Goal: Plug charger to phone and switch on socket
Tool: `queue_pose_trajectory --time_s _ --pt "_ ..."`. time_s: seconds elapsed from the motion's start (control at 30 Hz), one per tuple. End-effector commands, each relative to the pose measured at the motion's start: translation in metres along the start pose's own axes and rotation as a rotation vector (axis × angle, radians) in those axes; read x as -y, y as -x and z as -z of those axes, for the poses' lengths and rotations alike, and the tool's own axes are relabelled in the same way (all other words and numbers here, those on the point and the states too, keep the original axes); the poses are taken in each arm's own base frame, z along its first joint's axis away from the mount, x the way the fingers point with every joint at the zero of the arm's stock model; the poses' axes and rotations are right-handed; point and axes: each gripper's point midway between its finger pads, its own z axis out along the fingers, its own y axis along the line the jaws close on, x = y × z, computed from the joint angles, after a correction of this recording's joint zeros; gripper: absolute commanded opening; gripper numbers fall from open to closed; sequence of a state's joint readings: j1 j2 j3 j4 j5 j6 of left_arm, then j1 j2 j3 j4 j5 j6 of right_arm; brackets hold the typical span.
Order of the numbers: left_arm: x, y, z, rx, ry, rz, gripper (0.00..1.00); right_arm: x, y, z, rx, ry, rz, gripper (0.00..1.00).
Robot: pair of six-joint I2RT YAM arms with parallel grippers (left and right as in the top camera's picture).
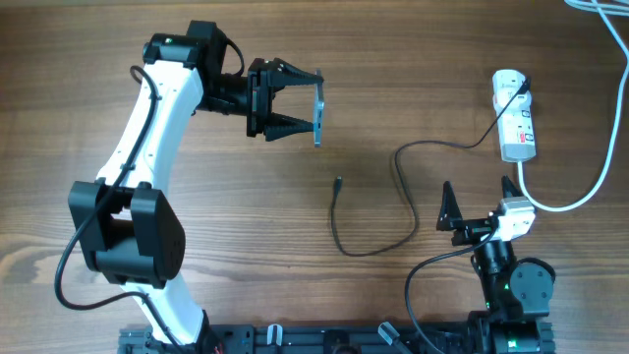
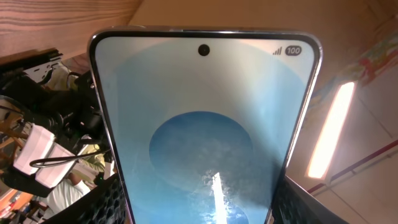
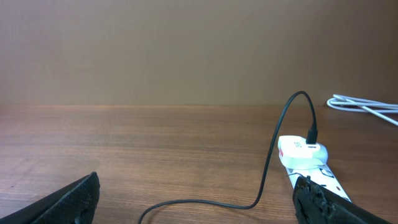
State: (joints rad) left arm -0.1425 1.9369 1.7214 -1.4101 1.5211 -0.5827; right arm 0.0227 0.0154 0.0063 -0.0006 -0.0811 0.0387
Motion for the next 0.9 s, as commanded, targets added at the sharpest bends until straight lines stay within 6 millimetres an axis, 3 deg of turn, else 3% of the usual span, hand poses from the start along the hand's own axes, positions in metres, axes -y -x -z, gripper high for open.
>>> queue_pose_trajectory --time_s 0.0,0.87 --pt "0.0172 -0.0195 0.0023 -0.03 -0.047 -0.05 0.58 0.0035 0.0013 0.0004 0.007 -0.018 0.013 1.0" --pt "0.0172 -0.0195 0.0023 -0.03 -0.047 -0.05 0.6 0.0035 0.0013 0.0004 0.007 -0.018 0.013 1.0"
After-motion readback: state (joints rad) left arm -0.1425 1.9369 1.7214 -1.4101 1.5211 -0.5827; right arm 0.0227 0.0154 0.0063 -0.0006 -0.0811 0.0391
